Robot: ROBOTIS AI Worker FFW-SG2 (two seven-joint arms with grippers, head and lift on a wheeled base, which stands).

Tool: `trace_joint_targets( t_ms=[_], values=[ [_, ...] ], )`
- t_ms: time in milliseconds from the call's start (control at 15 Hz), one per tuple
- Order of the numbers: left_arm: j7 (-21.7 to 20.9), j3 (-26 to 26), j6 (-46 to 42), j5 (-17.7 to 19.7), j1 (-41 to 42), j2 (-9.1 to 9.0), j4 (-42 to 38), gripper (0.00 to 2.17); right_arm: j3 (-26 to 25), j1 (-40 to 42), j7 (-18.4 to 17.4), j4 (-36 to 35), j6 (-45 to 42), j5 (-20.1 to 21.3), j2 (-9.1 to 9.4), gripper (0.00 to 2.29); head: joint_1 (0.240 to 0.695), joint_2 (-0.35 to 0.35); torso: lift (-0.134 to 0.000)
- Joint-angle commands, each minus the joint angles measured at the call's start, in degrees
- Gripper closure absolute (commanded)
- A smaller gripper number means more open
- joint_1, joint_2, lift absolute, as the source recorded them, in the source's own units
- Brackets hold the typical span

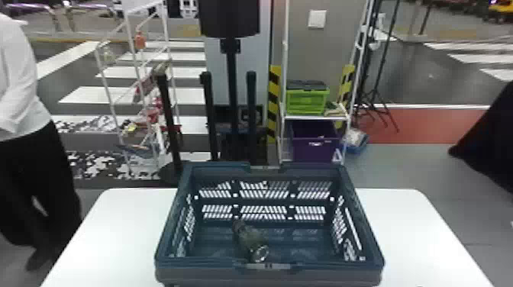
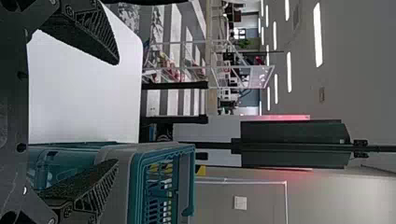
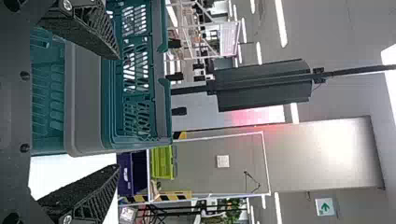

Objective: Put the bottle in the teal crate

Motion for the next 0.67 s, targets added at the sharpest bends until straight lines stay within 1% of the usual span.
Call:
trace_joint_targets(
  t_ms=[0, 600],
  values=[
    [0.04, -0.01, 0.18, 0.05, -0.32, 0.09, 0.09, 0.14, -0.27, 0.05, -0.02, -0.14, 0.10, -0.14, 0.11, 0.07, 0.499, 0.000, 0.000],
    [0.30, -0.53, 1.23, 0.40, -1.47, 0.09, 0.53, 0.14, -0.71, 0.31, -0.11, -0.23, 1.68, -0.32, 0.38, 0.07, 0.499, 0.000, 0.000]
  ],
)
